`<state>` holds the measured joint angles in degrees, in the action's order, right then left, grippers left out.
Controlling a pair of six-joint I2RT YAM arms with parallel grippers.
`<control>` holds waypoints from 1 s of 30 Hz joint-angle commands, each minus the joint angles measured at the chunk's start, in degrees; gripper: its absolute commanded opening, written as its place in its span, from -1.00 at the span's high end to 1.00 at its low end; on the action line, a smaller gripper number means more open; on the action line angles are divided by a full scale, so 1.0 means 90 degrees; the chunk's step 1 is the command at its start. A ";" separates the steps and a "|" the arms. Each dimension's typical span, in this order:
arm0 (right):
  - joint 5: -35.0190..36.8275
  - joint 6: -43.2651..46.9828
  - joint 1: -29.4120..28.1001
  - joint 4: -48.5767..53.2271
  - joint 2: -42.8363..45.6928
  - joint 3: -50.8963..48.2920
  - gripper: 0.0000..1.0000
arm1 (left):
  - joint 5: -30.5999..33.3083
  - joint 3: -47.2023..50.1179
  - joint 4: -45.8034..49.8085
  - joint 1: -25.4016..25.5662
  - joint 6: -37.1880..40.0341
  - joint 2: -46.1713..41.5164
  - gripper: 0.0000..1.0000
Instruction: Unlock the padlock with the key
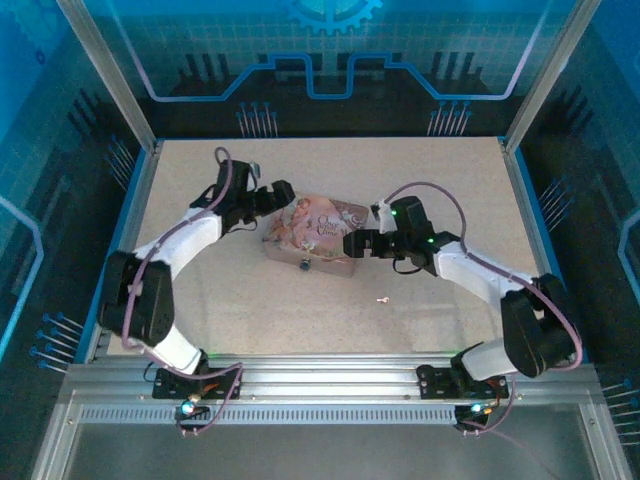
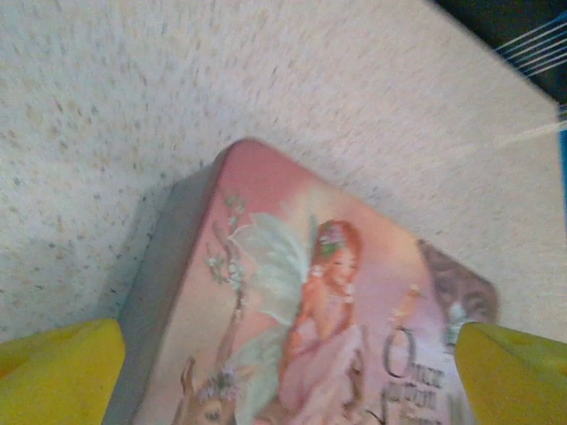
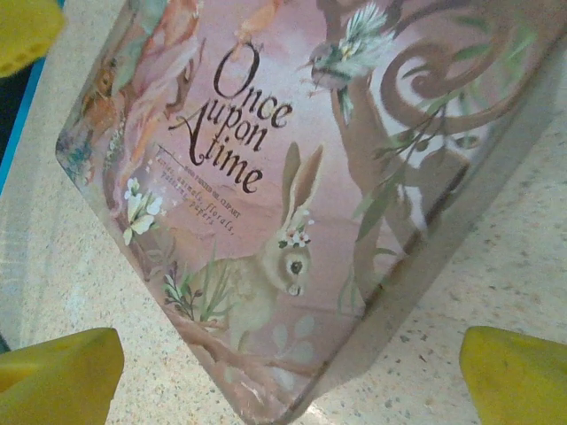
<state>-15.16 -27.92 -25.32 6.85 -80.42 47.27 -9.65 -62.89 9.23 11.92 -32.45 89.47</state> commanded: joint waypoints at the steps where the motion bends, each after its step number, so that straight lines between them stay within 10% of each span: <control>1: 0.0416 0.0197 0.0053 0.0781 0.0416 -0.0182 -0.95 | 0.0112 0.0279 0.0232 -0.0045 0.0285 -0.0745 -0.93; 15: 0.1307 0.0802 -0.0055 0.3257 0.1216 -0.0196 -0.32 | -0.0242 0.2379 0.0087 0.0984 -0.0787 -0.2825 -0.89; 30: 0.1373 -0.0102 -0.0319 0.2461 0.0482 -0.0905 -0.01 | 0.0115 0.3518 -0.1046 0.2165 -0.1727 -0.2805 -0.89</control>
<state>-3.77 -25.93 -27.49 30.37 -75.09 39.35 -9.82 -32.36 3.46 30.74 -46.04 63.44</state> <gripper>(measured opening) 0.511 0.948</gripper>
